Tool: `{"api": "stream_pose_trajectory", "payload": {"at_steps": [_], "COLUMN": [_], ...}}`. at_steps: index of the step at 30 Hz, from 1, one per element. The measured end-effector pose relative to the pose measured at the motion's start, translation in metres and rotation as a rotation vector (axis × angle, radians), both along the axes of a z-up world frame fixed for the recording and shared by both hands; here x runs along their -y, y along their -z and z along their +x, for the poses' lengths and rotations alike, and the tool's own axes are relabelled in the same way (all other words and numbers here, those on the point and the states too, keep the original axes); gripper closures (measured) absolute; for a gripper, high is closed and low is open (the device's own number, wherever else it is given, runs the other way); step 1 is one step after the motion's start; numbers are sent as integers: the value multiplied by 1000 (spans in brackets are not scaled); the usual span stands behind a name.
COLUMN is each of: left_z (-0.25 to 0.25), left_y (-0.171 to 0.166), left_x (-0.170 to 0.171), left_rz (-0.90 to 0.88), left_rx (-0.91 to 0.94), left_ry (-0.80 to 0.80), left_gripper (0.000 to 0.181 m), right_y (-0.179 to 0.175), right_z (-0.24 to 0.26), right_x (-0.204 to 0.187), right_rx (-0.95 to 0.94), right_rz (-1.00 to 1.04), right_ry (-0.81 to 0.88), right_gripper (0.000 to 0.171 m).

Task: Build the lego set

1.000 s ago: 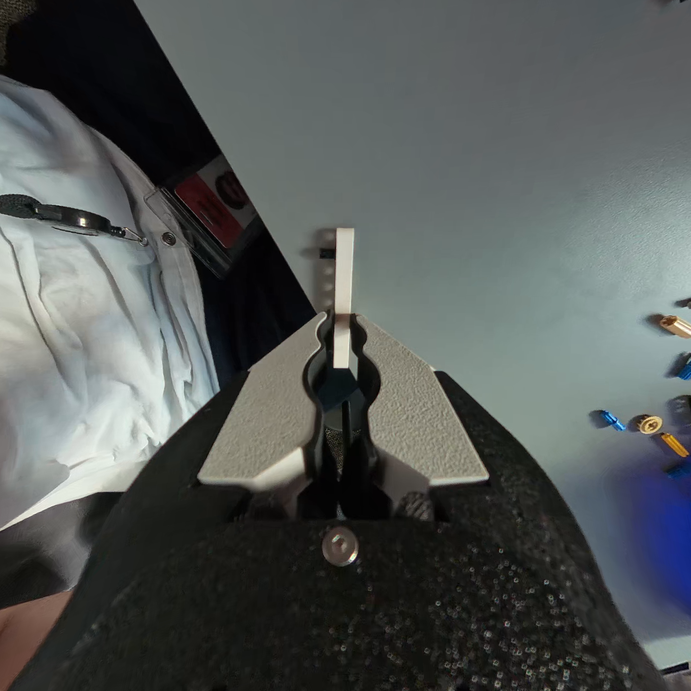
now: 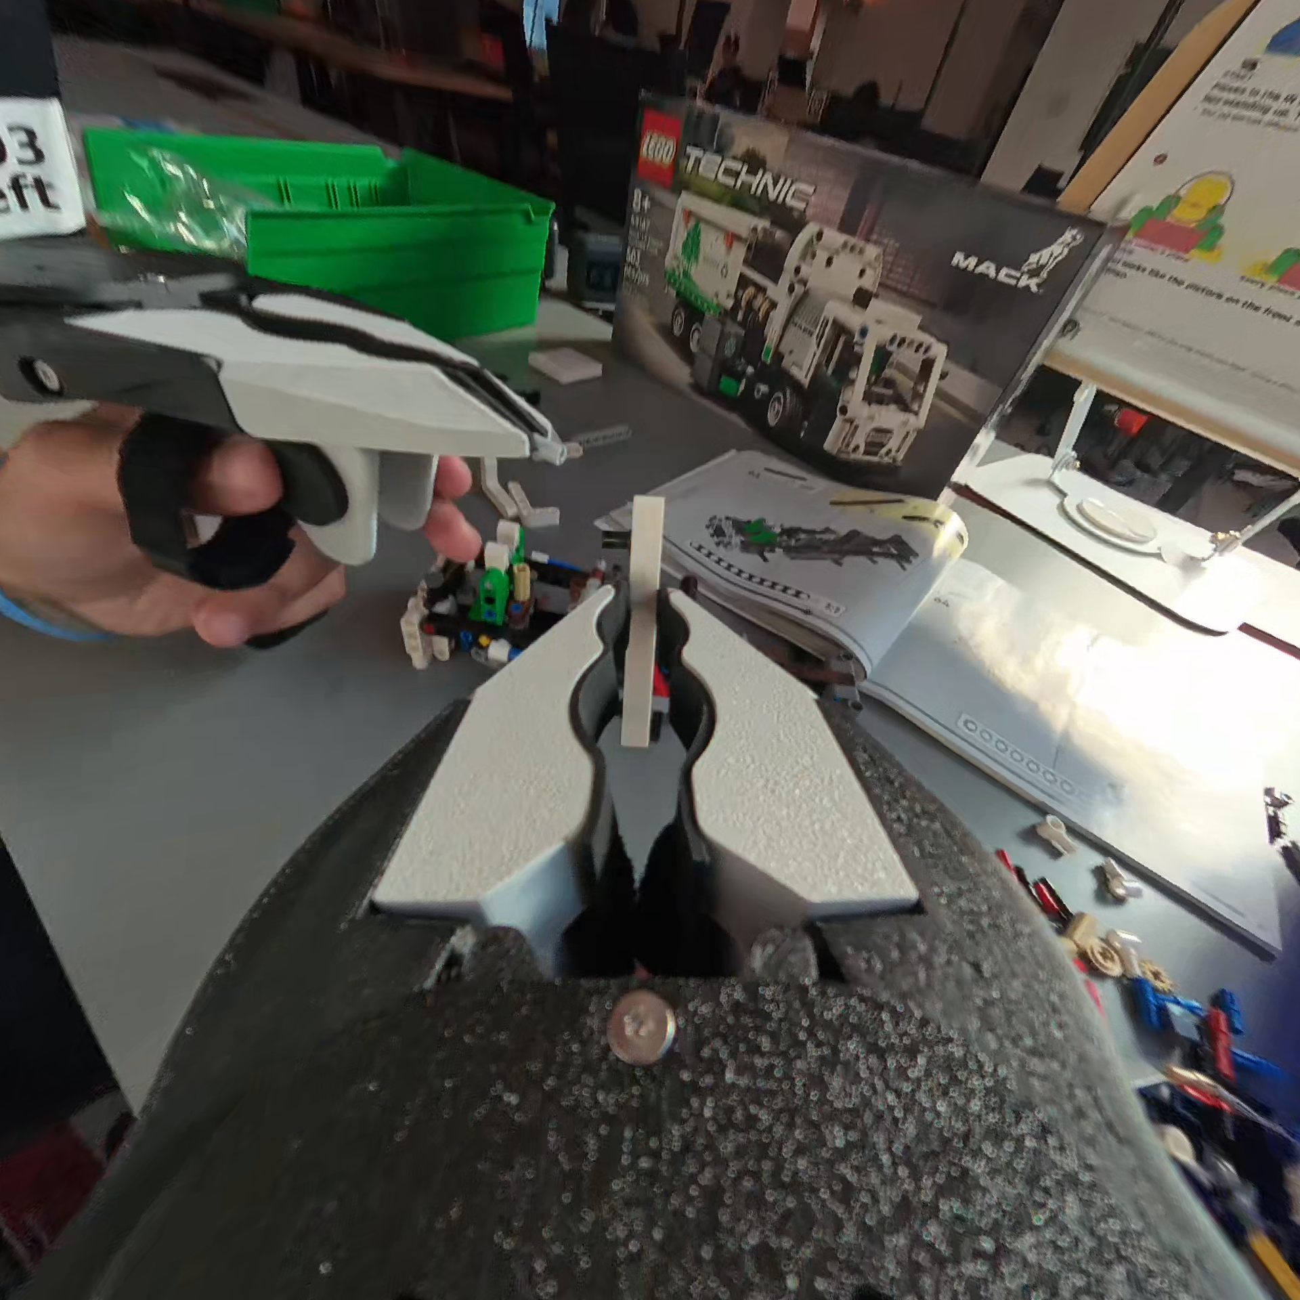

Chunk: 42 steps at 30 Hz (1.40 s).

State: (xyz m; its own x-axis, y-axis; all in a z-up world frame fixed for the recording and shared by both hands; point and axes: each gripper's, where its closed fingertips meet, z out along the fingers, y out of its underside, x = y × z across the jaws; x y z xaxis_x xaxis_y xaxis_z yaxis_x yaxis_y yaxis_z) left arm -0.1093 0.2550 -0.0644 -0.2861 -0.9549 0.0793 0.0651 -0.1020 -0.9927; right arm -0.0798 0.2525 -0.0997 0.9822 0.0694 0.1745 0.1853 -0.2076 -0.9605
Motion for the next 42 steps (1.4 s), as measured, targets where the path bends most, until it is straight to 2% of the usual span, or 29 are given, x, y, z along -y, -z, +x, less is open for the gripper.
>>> {"api": "stream_pose_trajectory", "payload": {"at_steps": [1,3,7,22,31,37,42], "left_z": [-1,-1,0,6,4,3,3], "left_y": [-2,-4,-4,5,4,2,2], "left_x": [-1,-6,-12,-21,-20,-20,-20], "left_rz": [11,33,14,4,138,99,129], "left_rx": [12,32,26,-9,34,52,55], "left_ry": [-13,-49,-64,-90,-171,-187,-194], "left_gripper": [177,177,177,177,177,177,177], "right_y": [-6,-15,-19,-22,-24,-25,-25], "right_z": [-4,-3,-13,-18,-19,-19,-19], "right_x": [-7,-18,-30,-31,-30,-29,-29], "right_rx": [-26,-61,-217,-204,-119,-2,-57], "right_rz": [73,188,282,298,324,327,334], "right_ry": [-6,21,-29,-39,-16,46,9], "right_gripper": [165,165,165,165,165,165,165]}}
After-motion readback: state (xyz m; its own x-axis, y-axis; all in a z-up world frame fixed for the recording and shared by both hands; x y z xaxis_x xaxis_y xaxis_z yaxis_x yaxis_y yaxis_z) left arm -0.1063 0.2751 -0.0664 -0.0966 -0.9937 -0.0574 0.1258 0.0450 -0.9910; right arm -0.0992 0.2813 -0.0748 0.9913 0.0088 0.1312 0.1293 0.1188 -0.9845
